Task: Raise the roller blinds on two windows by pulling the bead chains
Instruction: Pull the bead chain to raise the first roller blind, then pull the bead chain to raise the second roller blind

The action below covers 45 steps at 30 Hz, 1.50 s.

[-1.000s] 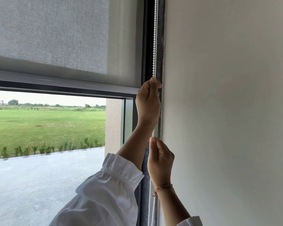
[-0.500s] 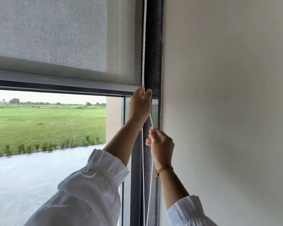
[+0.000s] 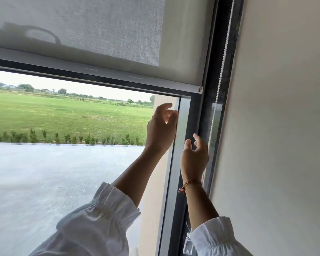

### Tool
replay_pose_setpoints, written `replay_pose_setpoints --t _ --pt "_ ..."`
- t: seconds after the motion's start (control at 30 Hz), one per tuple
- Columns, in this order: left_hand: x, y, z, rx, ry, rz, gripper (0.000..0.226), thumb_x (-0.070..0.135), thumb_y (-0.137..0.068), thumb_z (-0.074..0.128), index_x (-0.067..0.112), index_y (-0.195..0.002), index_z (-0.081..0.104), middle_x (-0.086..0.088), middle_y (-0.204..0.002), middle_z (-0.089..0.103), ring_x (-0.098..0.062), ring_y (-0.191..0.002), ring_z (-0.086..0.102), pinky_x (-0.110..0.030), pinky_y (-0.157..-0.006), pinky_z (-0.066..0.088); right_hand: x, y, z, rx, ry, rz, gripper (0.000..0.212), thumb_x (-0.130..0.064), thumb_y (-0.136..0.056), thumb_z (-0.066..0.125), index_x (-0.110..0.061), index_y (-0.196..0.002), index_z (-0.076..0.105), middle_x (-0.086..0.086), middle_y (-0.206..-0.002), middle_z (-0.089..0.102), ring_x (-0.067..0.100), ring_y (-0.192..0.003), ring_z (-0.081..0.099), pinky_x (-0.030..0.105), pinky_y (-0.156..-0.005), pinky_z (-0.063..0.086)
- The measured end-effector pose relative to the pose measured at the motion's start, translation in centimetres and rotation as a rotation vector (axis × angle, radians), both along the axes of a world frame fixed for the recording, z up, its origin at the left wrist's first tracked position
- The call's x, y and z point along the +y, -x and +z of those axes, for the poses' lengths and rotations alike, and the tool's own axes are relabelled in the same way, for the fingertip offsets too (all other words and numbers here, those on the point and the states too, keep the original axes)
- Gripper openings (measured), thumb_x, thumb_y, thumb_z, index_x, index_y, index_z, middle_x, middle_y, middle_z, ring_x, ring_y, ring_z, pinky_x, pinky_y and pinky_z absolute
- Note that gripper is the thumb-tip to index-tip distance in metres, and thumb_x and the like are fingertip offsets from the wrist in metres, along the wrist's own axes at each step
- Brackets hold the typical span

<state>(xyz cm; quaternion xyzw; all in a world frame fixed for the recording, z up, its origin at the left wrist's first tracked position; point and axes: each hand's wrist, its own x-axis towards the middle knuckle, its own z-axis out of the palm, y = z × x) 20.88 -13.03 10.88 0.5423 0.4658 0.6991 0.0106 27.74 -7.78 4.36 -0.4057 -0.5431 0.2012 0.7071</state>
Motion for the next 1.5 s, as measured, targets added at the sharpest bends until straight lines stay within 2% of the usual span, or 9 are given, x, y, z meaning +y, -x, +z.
replay_pose_setpoints --t 0.1,0.23,0.5,0.63,0.83,0.97,1.17,1.33,1.5 --pt "-4.7 5.8 -1.0 0.036 -0.046 0.042 0.030 0.027 -0.085 0.050 0.023 -0.115 0.054 -0.004 -0.103 0.071 -0.019 -0.096 0.064 -0.043 -0.085 0.053 -3.5 5.9 -1.2 -0.049 0.012 0.125 0.029 -0.014 -0.088 0.051 -0.011 -0.116 0.058 0.007 -0.119 0.063 0.016 -0.099 0.058 0.028 -0.091 0.043" --pt "-13.8 16.8 -2.7 0.126 -0.029 0.188 0.024 0.022 -0.089 0.050 0.023 -0.113 0.054 0.012 -0.081 0.069 -0.006 -0.073 0.066 -0.032 -0.074 0.054 -10.9 17.2 -3.3 -0.137 0.050 0.376 0.024 -0.015 -0.088 0.053 -0.013 -0.109 0.063 0.003 -0.110 0.068 0.009 -0.079 0.056 0.018 -0.075 0.036" --pt "-39.0 40.7 -5.9 0.159 0.166 0.560 0.016 0.024 -0.093 0.048 0.028 -0.107 0.051 0.007 -0.072 0.069 -0.007 -0.063 0.065 -0.028 -0.066 0.050 -34.2 43.9 -4.8 -0.038 0.145 0.901 0.017 -0.011 -0.085 0.057 -0.015 -0.098 0.067 0.002 -0.100 0.071 0.013 -0.076 0.062 0.016 -0.069 0.038" --pt "-51.0 50.3 -6.9 0.013 0.110 0.747 0.016 0.028 -0.095 0.039 0.029 -0.100 0.054 0.003 -0.069 0.067 -0.009 -0.061 0.063 -0.028 -0.063 0.049 -45.7 55.3 -5.2 -0.005 0.160 1.130 0.019 -0.007 -0.082 0.055 -0.017 -0.092 0.068 0.003 -0.097 0.072 0.020 -0.084 0.067 0.030 -0.077 0.049" --pt "-65.9 64.3 -8.6 -0.049 0.019 0.975 0.014 0.037 -0.092 0.042 0.039 -0.090 0.055 0.009 -0.060 0.066 -0.011 -0.057 0.060 -0.031 -0.062 0.049 -60.7 71.4 -6.0 -0.030 0.091 1.370 0.014 -0.015 -0.086 0.059 -0.015 -0.096 0.069 0.004 -0.094 0.073 0.019 -0.079 0.069 0.030 -0.073 0.053" --pt "-73.7 74.9 -9.0 -0.090 -0.076 1.078 0.011 0.033 -0.092 0.045 0.035 -0.089 0.056 0.011 -0.057 0.065 -0.010 -0.054 0.057 -0.025 -0.057 0.047 -69.5 82.9 -6.2 -0.006 0.110 1.504 0.014 -0.020 -0.086 0.060 -0.015 -0.096 0.068 0.003 -0.093 0.073 0.016 -0.077 0.068 0.030 -0.071 0.053" --pt "-83.7 91.1 -7.9 -0.098 -0.095 1.154 0.013 0.028 -0.092 0.048 0.036 -0.088 0.057 0.011 -0.058 0.066 -0.009 -0.056 0.058 -0.028 -0.059 0.047 -80.2 100.2 -4.5 -0.037 0.096 1.660 0.015 -0.022 -0.087 0.057 -0.016 -0.097 0.067 0.001 -0.095 0.072 0.013 -0.076 0.068 0.029 -0.071 0.053" --pt "-93.3 103.8 -7.8 -0.111 -0.128 1.214 0.011 0.039 -0.084 0.050 0.037 -0.092 0.057 0.011 -0.061 0.066 -0.009 -0.058 0.059 -0.029 -0.063 0.046 -88.6 113.4 -3.4 -0.034 0.067 1.683 0.015 -0.021 -0.087 0.057 -0.017 -0.097 0.067 -0.002 -0.095 0.071 0.015 -0.076 0.068 0.032 -0.075 0.053" --pt "-103.2 116.9 -9.8 -0.134 -0.178 1.254 0.009 0.029 -0.088 0.050 0.034 -0.091 0.057 0.003 -0.067 0.063 -0.005 -0.055 0.057 -0.016 -0.055 0.045 -96.8 126.6 -5.1 -0.005 0.103 1.707 0.012 -0.023 -0.088 0.057 -0.020 -0.095 0.066 -0.011 -0.086 0.068 0.014 -0.077 0.067 0.020 -0.067 0.049"
